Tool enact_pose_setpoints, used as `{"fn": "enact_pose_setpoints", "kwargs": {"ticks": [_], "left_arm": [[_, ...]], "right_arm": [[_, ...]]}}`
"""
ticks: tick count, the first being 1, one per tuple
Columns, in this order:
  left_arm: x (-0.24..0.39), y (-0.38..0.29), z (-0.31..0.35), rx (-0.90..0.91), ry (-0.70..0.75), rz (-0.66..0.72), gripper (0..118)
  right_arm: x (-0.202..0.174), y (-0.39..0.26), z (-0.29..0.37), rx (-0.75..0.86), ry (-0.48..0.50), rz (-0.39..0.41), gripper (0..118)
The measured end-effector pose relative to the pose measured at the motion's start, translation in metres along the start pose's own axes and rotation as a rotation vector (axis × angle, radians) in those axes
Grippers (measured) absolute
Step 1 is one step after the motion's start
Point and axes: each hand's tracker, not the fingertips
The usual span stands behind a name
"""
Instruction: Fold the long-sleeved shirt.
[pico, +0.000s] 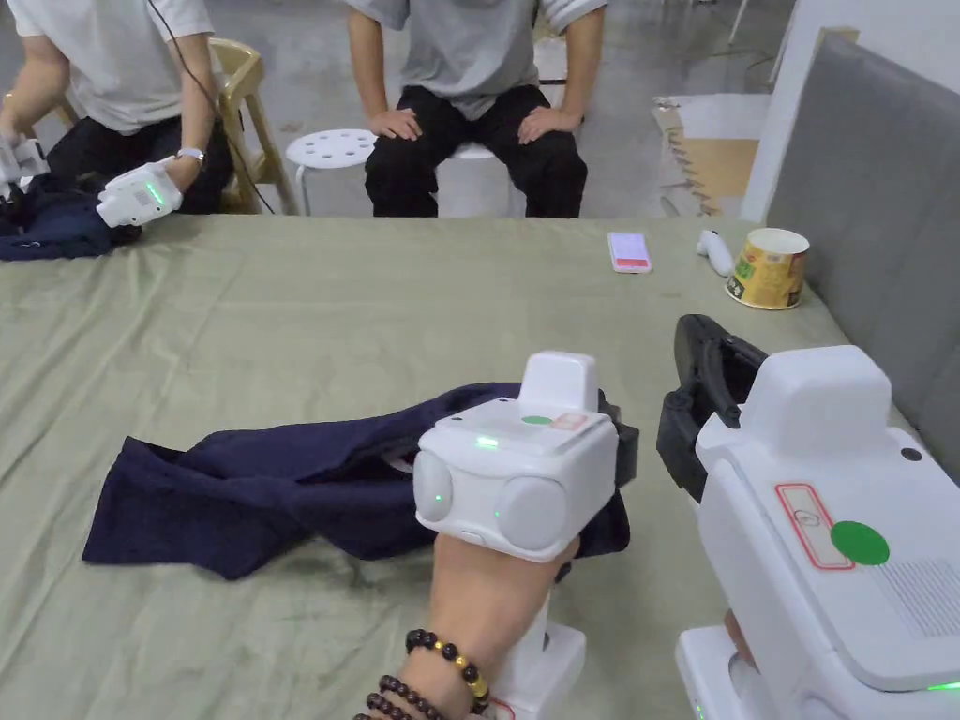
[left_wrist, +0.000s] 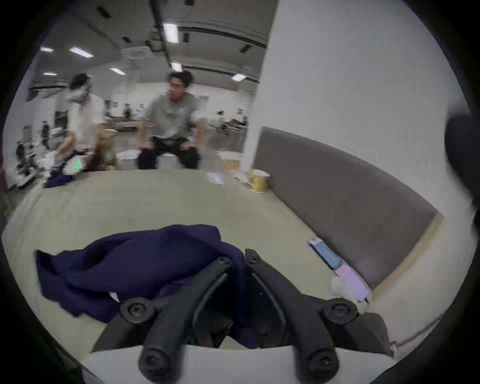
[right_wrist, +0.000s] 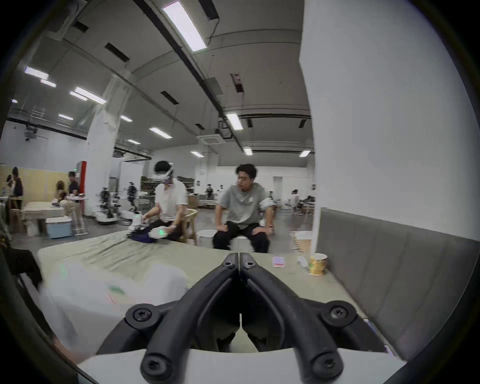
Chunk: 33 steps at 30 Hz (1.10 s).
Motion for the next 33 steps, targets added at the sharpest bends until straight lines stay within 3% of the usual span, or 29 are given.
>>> {"fn": "enact_pose_setpoints", "kwargs": {"ticks": [3, 8, 9, 10, 13, 16, 20, 22, 24, 25, 28, 29, 31, 33], "left_arm": [[0.025, -0.026, -0.049, -0.093, -0.085, 0.017, 10], [0.025, -0.061, -0.094, -0.196, -0.041, 0.018, 12], [0.023, -0.064, -0.089, -0.208, -0.074, 0.002, 18], [0.022, -0.064, -0.084, -0.215, -0.103, -0.007, 35], [0.015, -0.056, -0.063, -0.140, -0.086, -0.051, 101], [-0.010, -0.042, -0.028, -0.005, -0.047, -0.041, 105], [-0.048, -0.034, 0.031, 0.124, 0.126, -0.013, 105], [-0.062, -0.037, 0.064, 0.194, 0.221, -0.026, 100], [-0.074, -0.044, 0.103, 0.267, 0.273, 0.002, 77], [-0.078, -0.048, 0.119, 0.296, 0.305, 0.027, 58], [-0.091, -0.057, 0.160, 0.321, 0.377, 0.052, 49], [-0.094, -0.059, 0.171, 0.317, 0.377, 0.034, 38], [-0.095, -0.060, 0.186, 0.336, 0.438, -0.021, 4], [-0.097, -0.060, 0.196, 0.354, 0.496, -0.020, 4]], "right_arm": [[0.023, -0.001, 0.004, -0.016, -0.058, 0.004, 0], [0.044, -0.007, 0.012, -0.045, -0.107, 0.011, 0], [0.046, -0.009, 0.011, -0.052, -0.110, 0.012, 0], [0.047, -0.011, 0.010, -0.058, -0.110, 0.012, 0], [0.045, -0.014, 0.007, -0.073, -0.101, 0.002, 0], [0.039, -0.014, 0.005, -0.071, -0.075, -0.002, 0], [0.032, -0.015, 0.003, -0.073, -0.044, 0.010, 0], [0.028, -0.017, 0.002, -0.077, -0.030, 0.010, 0], [0.024, -0.019, 0.000, -0.082, -0.021, 0.011, 0], [0.022, -0.020, -0.001, -0.084, -0.016, 0.009, 0], [0.017, -0.024, -0.003, -0.091, -0.007, 0.006, 0], [0.016, -0.025, -0.004, -0.095, 0.000, 0.007, 0], [0.013, -0.026, -0.004, -0.100, 0.007, 0.013, 0], [0.011, -0.026, -0.004, -0.102, 0.011, 0.009, 0]]}}
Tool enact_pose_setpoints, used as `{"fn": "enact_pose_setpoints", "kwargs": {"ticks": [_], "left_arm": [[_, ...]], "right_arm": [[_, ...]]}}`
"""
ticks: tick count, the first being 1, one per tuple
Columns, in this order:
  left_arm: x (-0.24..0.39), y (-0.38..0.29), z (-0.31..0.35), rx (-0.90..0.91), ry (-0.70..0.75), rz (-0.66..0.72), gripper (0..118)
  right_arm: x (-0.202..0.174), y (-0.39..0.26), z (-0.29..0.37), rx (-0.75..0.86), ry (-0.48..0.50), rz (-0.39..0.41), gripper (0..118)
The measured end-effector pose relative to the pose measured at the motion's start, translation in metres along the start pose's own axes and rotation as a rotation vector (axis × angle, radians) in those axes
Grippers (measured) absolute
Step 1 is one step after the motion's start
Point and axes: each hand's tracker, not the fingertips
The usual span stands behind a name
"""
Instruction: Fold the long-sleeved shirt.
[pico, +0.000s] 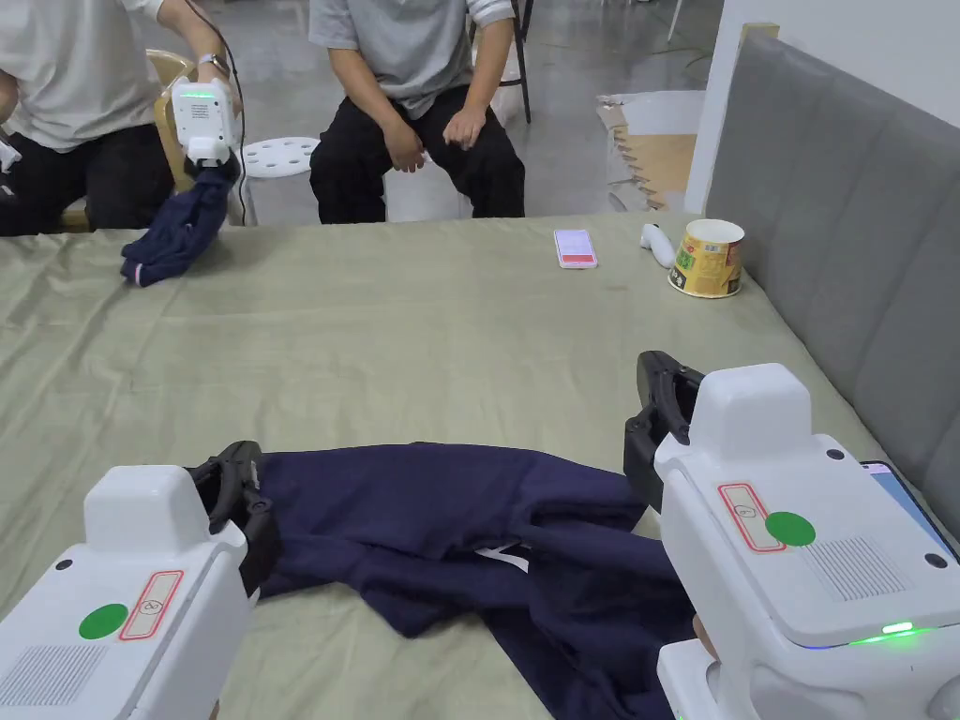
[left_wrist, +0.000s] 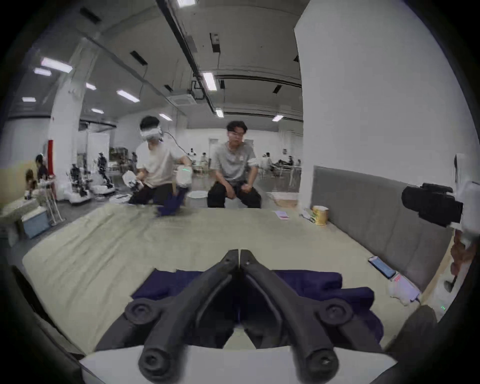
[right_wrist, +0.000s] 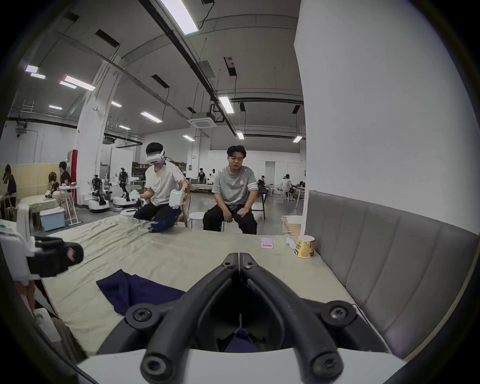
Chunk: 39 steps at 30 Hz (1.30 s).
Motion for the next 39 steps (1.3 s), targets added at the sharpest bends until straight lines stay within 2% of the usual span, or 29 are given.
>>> {"fn": "enact_pose_setpoints", "kwargs": {"ticks": [2, 9, 10, 13, 14, 19, 24, 26, 29, 30, 31, 32, 33, 35, 38, 39], "left_arm": [[-0.009, 0.002, -0.001, -0.010, -0.044, 0.042, 4], [-0.003, -0.004, -0.015, -0.046, -0.012, 0.072, 6], [-0.003, -0.007, -0.019, -0.068, -0.015, 0.064, 22], [0.000, -0.018, -0.041, -0.166, -0.026, 0.012, 97], [0.000, -0.021, -0.049, -0.163, -0.037, 0.004, 103], [0.003, -0.037, -0.120, -0.274, -0.054, -0.049, 103], [0.012, -0.091, -0.217, -0.545, -0.123, -0.164, 99], [0.020, -0.122, -0.242, -0.693, -0.111, -0.216, 86], [0.033, -0.166, -0.256, -0.918, -0.098, -0.299, 76], [0.035, -0.171, -0.252, -0.881, -0.088, -0.270, 74], [0.031, -0.157, -0.246, -0.772, -0.061, -0.199, 52], [0.030, -0.149, -0.246, -0.847, -0.080, -0.163, 28], [0.032, -0.139, -0.239, -0.839, -0.087, -0.137, 10], [0.033, -0.131, -0.229, -0.747, -0.119, -0.166, 10], [0.028, -0.126, -0.227, -0.765, -0.112, -0.168, 10], [0.027, -0.123, -0.224, -0.748, -0.112, -0.157, 10]], "right_arm": [[-0.001, 0.001, 0.000, -0.004, 0.008, -0.004, 0], [0.002, 0.001, 0.002, -0.005, 0.012, 0.003, 0], [0.003, -0.001, 0.002, -0.011, 0.005, 0.003, 0], [0.008, -0.004, 0.000, -0.031, -0.010, 0.000, 0], [0.009, -0.006, -0.001, -0.037, -0.015, -0.002, 0], [0.014, -0.012, -0.008, -0.063, -0.032, -0.004, 0], [0.018, -0.020, -0.014, -0.095, -0.045, -0.006, 0], [0.020, -0.024, -0.015, -0.109, -0.054, -0.006, 0], [0.025, -0.029, -0.019, -0.131, -0.068, -0.002, 0], [0.026, -0.030, -0.021, -0.139, -0.074, 0.000, 0], [0.027, -0.031, -0.022, -0.145, -0.077, 0.002, 0], [0.029, -0.033, -0.025, -0.152, -0.082, 0.003, 0], [0.032, -0.034, -0.028, -0.161, -0.086, 0.002, 0], [0.037, -0.035, -0.038, -0.189, -0.093, -0.006, 0], [0.046, -0.044, -0.071, -0.305, -0.115, -0.002, 0], [0.049, -0.049, -0.086, -0.373, -0.104, 0.001, 8]]}}
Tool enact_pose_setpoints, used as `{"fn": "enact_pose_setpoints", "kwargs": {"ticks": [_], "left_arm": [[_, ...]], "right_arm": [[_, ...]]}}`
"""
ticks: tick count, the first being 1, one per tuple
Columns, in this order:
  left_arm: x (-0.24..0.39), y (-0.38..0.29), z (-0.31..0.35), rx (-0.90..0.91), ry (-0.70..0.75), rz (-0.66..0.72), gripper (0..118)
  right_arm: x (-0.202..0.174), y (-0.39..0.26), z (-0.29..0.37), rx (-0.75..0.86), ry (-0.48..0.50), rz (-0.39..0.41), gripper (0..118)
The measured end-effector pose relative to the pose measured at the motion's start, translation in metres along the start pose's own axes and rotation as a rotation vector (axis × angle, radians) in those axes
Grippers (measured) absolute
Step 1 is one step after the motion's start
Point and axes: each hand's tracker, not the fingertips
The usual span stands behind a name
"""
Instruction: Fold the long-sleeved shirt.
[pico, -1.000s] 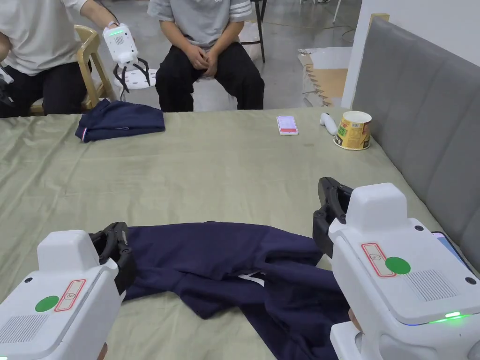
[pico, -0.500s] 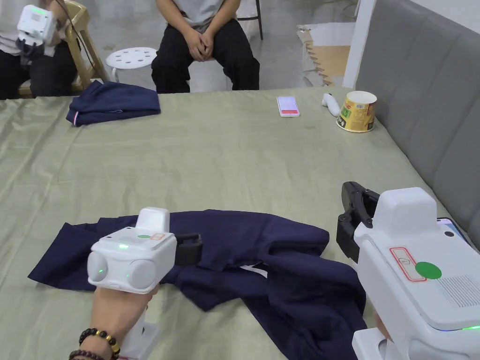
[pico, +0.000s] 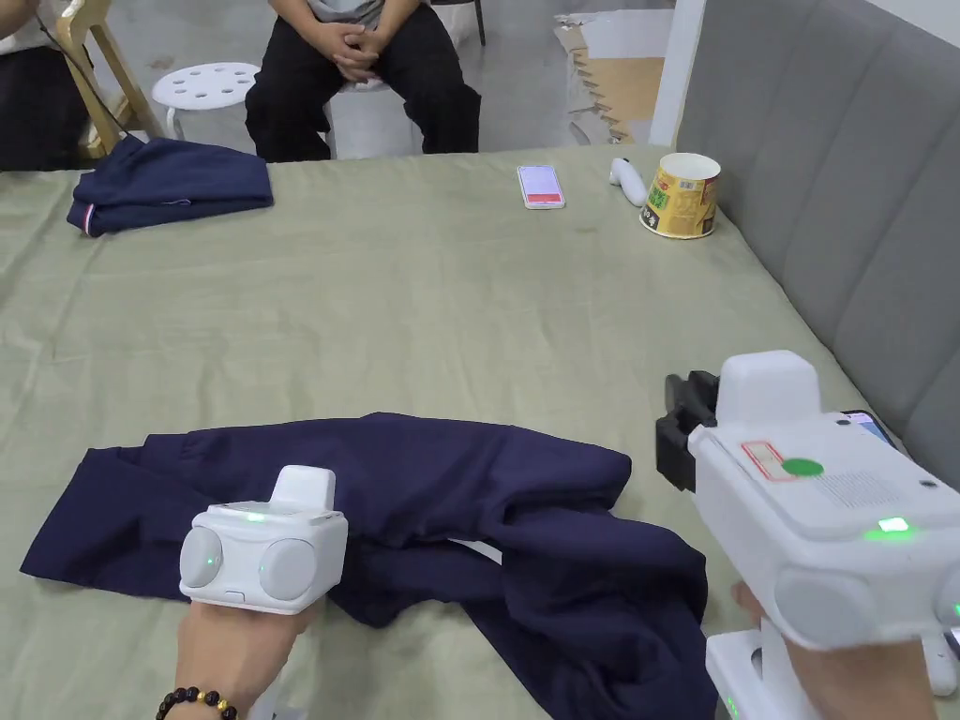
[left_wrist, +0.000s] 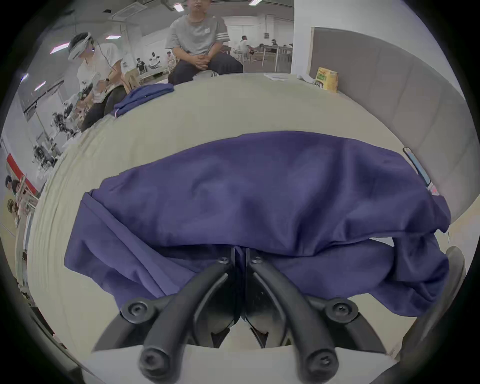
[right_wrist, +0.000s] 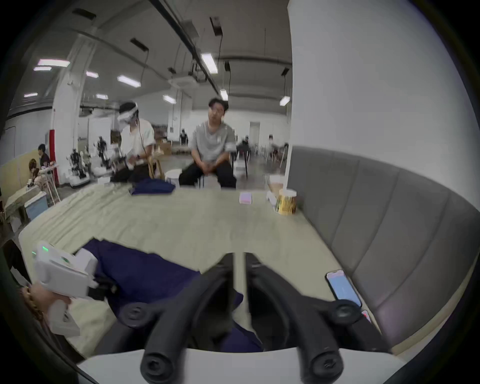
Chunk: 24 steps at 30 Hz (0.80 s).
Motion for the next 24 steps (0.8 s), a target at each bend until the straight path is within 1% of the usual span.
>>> {"fn": "enact_pose_setpoints", "kwargs": {"ticks": [1, 2, 3, 4, 5, 6, 8, 9, 11, 12, 13, 14, 15, 16, 17, 18, 20, 21, 22, 23, 24], "left_arm": [[-0.001, -0.001, 0.004, 0.016, -0.002, 0.006, 10], [-0.001, -0.002, 0.006, 0.019, -0.004, 0.009, 10], [-0.001, -0.002, 0.008, 0.022, -0.006, 0.011, 10], [-0.002, -0.004, 0.009, 0.026, -0.008, 0.013, 10], [-0.002, -0.006, 0.012, 0.031, -0.010, 0.016, 10], [-0.002, -0.008, 0.015, 0.034, -0.011, 0.021, 10], [-0.003, -0.013, 0.020, 0.039, -0.014, 0.040, 10], [-0.004, -0.016, 0.022, 0.042, -0.017, 0.046, 10], [-0.003, -0.021, 0.025, 0.040, -0.016, 0.055, 10], [-0.003, -0.022, 0.027, 0.040, -0.017, 0.056, 10], [-0.002, -0.024, 0.027, 0.040, -0.018, 0.055, 10], [0.002, -0.024, 0.035, 0.040, -0.018, 0.053, 10], [0.002, -0.025, 0.036, 0.042, -0.020, 0.057, 10], [0.002, -0.025, 0.037, 0.046, -0.022, 0.061, 10], [0.001, -0.024, 0.039, 0.048, -0.018, 0.061, 10], [0.001, -0.022, 0.046, 0.060, -0.013, 0.061, 10], [-0.004, -0.017, 0.059, 0.115, -0.013, 0.078, 10], [-0.007, -0.013, 0.067, 0.137, -0.010, 0.080, 10], [-0.011, -0.007, 0.076, 0.159, -0.010, 0.078, 10], [-0.014, -0.001, 0.088, 0.197, -0.015, 0.083, 10], [-0.018, 0.006, 0.101, 0.234, -0.015, 0.091, 10]], "right_arm": [[0.003, 0.000, -0.023, -0.109, 0.033, 0.019, 36], [0.006, -0.004, -0.048, -0.204, 0.066, 0.034, 71], [0.007, -0.009, -0.071, -0.289, 0.106, 0.046, 101], [0.008, -0.015, -0.092, -0.341, 0.125, 0.065, 118], [0.008, -0.020, -0.113, -0.359, 0.143, 0.069, 117], [0.009, -0.025, -0.133, -0.394, 0.126, 0.060, 111], [0.010, -0.034, -0.167, -0.467, 0.119, 0.023, 84], [0.011, -0.041, -0.186, -0.508, 0.133, -0.006, 77], [0.011, -0.055, -0.216, -0.609, 0.186, -0.086, 74], [0.009, -0.062, -0.223, -0.667, 0.226, -0.132, 69], [0.007, -0.067, -0.229, -0.702, 0.258, -0.171, 48], [0.003, -0.070, -0.230, -0.691, 0.290, -0.191, 20], [-0.003, -0.070, -0.227, -0.642, 0.312, -0.190, 7], [-0.008, -0.066, -0.219, -0.584, 0.270, -0.143, 7], [-0.012, -0.061, -0.213, -0.564, 0.240, -0.096, 7], [-0.011, -0.053, -0.206, -0.523, 0.240, -0.104, 6], [-0.001, -0.035, -0.191, -0.437, 0.270, -0.195, 6], [0.006, -0.020, -0.182, -0.414, 0.287, -0.228, 7], [0.012, -0.006, -0.174, -0.396, 0.299, -0.240, 6], [0.016, 0.013, -0.163, -0.348, 0.312, -0.232, 6], [0.023, 0.034, -0.149, -0.281, 0.314, -0.199, 6]]}}
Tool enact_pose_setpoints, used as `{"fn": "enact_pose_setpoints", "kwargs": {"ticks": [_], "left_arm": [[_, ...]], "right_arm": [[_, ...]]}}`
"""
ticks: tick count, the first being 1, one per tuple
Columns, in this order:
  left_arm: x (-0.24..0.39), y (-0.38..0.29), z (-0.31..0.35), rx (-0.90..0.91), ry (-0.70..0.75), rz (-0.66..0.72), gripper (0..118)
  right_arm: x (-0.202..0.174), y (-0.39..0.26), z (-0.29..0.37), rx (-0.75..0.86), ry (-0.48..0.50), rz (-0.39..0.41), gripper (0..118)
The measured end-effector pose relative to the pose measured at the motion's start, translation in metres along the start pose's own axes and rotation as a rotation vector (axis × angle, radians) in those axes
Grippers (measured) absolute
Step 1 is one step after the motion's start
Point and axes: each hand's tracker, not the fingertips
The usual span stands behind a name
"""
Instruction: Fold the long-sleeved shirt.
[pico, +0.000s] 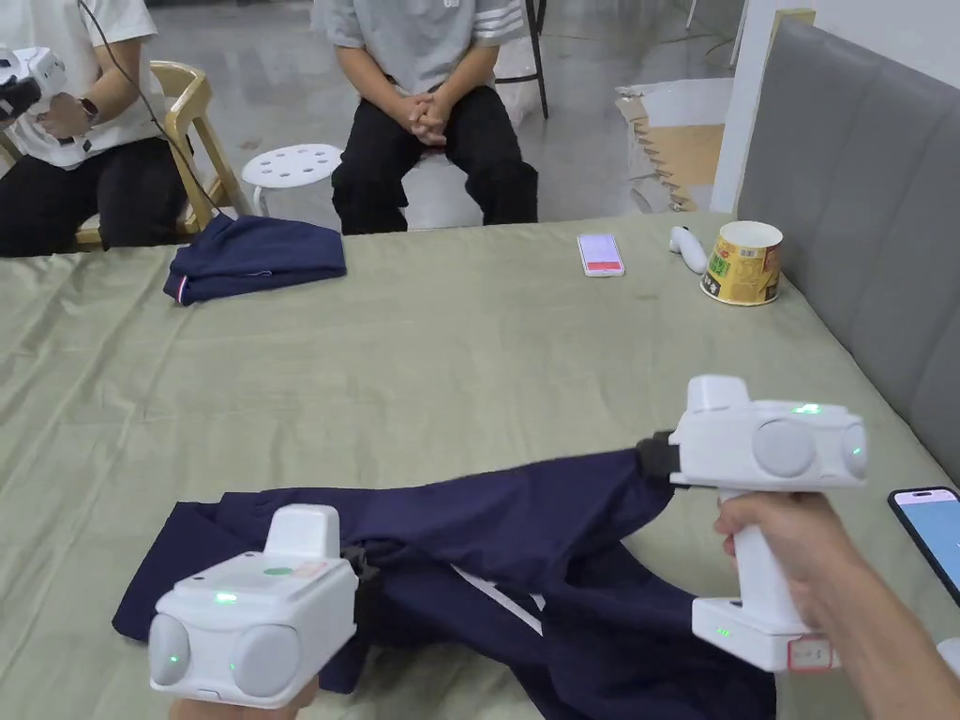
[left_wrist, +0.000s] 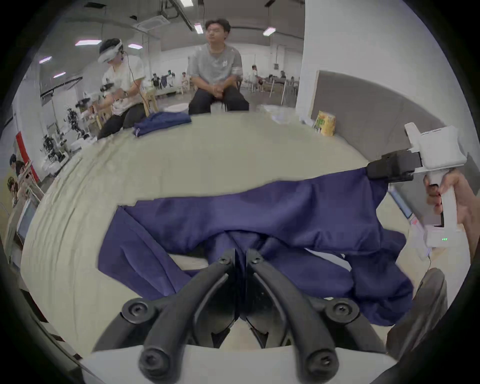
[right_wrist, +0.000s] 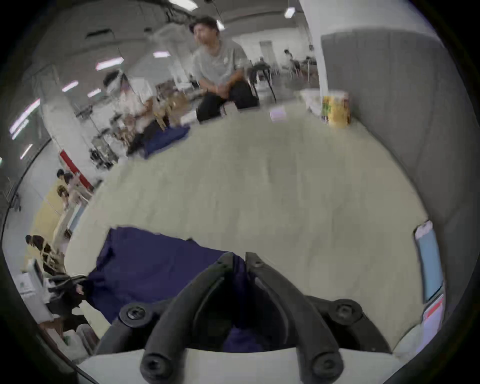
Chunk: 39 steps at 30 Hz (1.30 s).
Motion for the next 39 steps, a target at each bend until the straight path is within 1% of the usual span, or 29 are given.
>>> {"fn": "enact_pose_setpoints", "kwargs": {"ticks": [2, 4, 7, 11, 12, 13, 16, 18, 19, 21, 23, 26, 30, 35, 39], "left_arm": [[-0.008, 0.023, 0.022, 0.071, -0.020, 0.019, 10], [-0.018, 0.049, 0.049, 0.138, -0.057, 0.068, 10], [-0.030, 0.093, 0.091, 0.277, -0.042, 0.042, 10], [-0.042, 0.159, 0.143, 0.412, -0.066, 0.028, 10], [-0.044, 0.176, 0.154, 0.439, -0.048, 0.013, 10], [-0.046, 0.191, 0.163, 0.467, -0.033, 0.002, 10], [-0.051, 0.241, 0.188, 0.535, -0.010, -0.006, 10], [-0.050, 0.275, 0.205, 0.600, -0.009, -0.007, 10], [-0.046, 0.289, 0.214, 0.623, 0.004, -0.027, 10], [-0.040, 0.319, 0.231, 0.654, 0.014, -0.051, 10], [-0.039, 0.345, 0.239, 0.656, 0.007, -0.044, 10], [-0.037, 0.368, 0.242, 0.668, 0.032, -0.052, 10], [-0.038, 0.366, 0.217, 0.646, 0.064, -0.062, 10], [-0.042, 0.329, 0.142, 0.487, 0.059, -0.067, 10], [-0.046, 0.280, 0.066, 0.338, 0.028, -0.033, 10]], "right_arm": [[-0.012, 0.030, 0.038, 0.112, -0.002, 0.062, 6], [-0.028, 0.062, 0.082, 0.235, -0.002, 0.093, 6], [-0.048, 0.104, 0.139, 0.386, 0.012, 0.144, 6], [-0.074, 0.164, 0.197, 0.547, -0.059, 0.231, 6], [-0.077, 0.181, 0.207, 0.573, -0.079, 0.245, 6], [-0.080, 0.196, 0.217, 0.601, -0.095, 0.241, 6], [-0.088, 0.243, 0.245, 0.657, -0.094, 0.222, 6], [-0.099, 0.269, 0.263, 0.707, -0.107, 0.227, 6], [-0.105, 0.280, 0.271, 0.723, -0.115, 0.234, 6], [-0.118, 0.300, 0.284, 0.774, -0.163, 0.271, 6], [-0.127, 0.318, 0.296, 0.813, -0.208, 0.285, 6], [-0.131, 0.334, 0.304, 0.819, -0.203, 0.276, 6], [-0.124, 0.330, 0.285, 0.799, -0.199, 0.270, 6], [-0.098, 0.291, 0.215, 0.664, -0.176, 0.235, 6], [-0.073, 0.244, 0.141, 0.528, -0.144, 0.160, 6]]}}
